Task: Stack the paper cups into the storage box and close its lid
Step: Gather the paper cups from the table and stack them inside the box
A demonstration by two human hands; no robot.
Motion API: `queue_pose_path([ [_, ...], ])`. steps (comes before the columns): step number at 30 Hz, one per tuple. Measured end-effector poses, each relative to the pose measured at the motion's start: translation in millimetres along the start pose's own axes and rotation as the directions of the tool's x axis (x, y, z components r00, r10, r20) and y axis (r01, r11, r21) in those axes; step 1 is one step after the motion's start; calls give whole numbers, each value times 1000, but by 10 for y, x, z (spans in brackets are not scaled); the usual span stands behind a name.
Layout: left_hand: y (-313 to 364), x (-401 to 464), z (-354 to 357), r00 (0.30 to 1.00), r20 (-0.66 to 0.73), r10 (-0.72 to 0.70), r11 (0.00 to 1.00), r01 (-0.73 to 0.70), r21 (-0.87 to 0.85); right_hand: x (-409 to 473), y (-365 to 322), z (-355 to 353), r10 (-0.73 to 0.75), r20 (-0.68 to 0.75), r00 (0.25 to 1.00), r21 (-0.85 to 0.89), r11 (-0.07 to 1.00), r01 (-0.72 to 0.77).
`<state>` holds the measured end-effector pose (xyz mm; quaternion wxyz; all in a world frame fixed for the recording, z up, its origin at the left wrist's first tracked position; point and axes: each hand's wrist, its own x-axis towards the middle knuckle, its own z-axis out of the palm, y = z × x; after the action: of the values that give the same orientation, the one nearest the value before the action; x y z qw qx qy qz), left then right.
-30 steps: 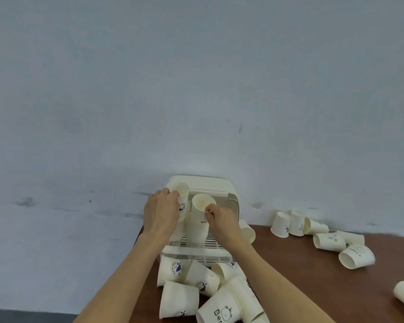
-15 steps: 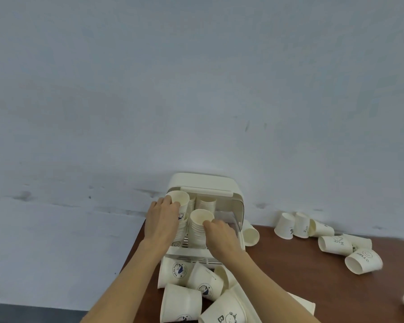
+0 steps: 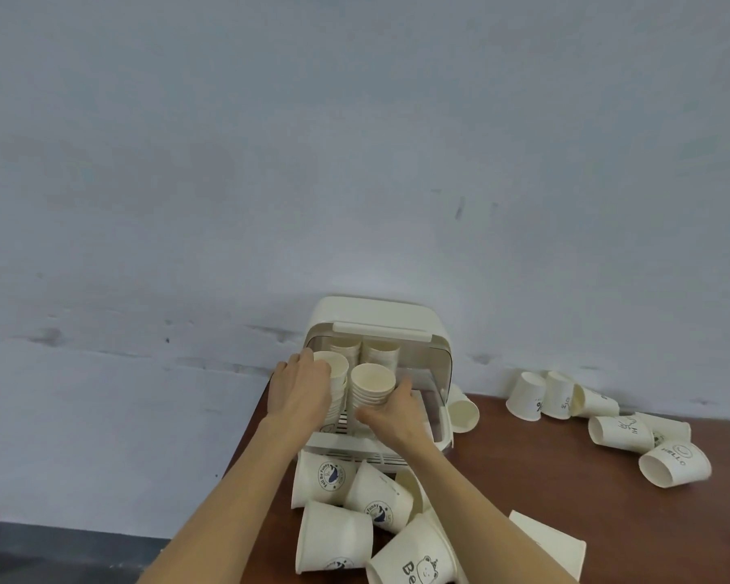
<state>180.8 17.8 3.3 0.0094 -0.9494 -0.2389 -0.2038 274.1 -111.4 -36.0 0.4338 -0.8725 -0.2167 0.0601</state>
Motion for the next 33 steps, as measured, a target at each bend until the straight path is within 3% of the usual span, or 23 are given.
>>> queue_pose_path([
  [3, -43, 13, 110, 998, 54, 18, 1000, -18, -1, 20, 17, 67, -3, -5, 1000, 36, 999, 3],
  [5, -36, -8, 179, 1000, 15, 10, 999, -10, -30, 32, 24, 90, 2, -24, 1000, 48, 999, -1],
  [13, 78, -93, 380, 990, -13, -142, 935, 130, -329, 95, 172, 54, 65, -154, 986, 69, 996, -55],
  [18, 150, -22, 515, 970, -25, -243, 883, 210, -419, 194, 290, -195, 122, -287, 950, 7, 992, -125],
  [23, 192, -24, 698, 954, -5, -299, 861, 268, -432, 396, 372, -195, 106, -291, 951, -58, 990, -128],
  [33, 224, -108, 833, 958, -66, -278, 835, 208, -509, 684, 355, 58, 106, -429, 897, -102, 981, -165],
])
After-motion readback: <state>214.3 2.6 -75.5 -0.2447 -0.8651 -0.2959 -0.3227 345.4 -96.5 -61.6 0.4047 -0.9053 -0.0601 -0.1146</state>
